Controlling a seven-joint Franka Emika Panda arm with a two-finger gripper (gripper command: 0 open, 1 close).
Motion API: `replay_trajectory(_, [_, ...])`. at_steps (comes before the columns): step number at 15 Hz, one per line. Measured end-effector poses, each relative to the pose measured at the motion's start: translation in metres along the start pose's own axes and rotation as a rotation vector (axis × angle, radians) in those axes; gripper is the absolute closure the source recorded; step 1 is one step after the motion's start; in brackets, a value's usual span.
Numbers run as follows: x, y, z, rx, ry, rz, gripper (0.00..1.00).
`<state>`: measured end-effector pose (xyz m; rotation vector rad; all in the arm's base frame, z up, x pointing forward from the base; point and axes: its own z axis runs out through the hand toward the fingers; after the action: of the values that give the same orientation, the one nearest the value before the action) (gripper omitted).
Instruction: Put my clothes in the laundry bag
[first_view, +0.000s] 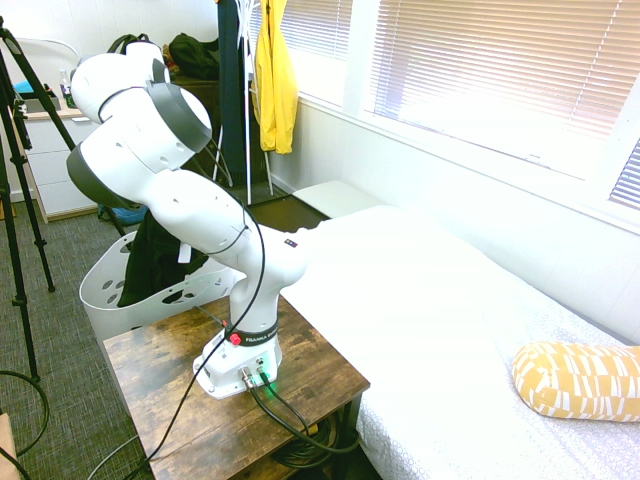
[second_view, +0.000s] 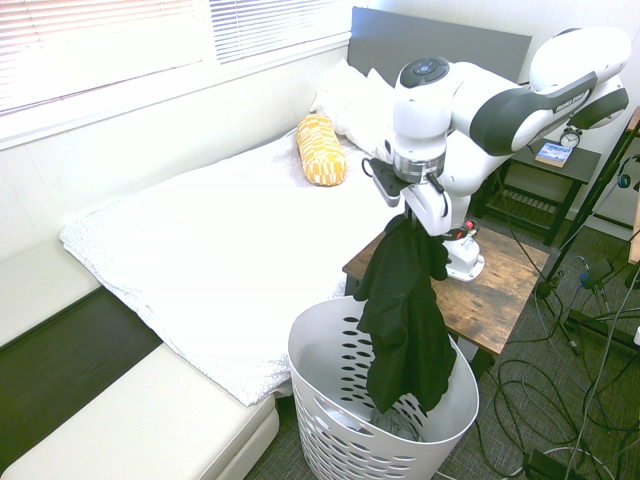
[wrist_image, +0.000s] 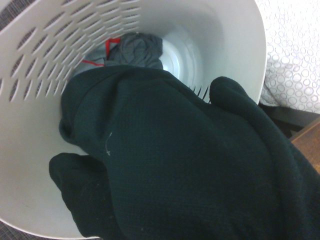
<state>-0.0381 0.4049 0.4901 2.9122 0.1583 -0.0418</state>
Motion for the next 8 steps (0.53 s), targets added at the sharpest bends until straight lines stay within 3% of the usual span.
replay_trajectory(8, [0.044, 0.020, 0.026, 0.001, -0.050, 0.011, 0.00])
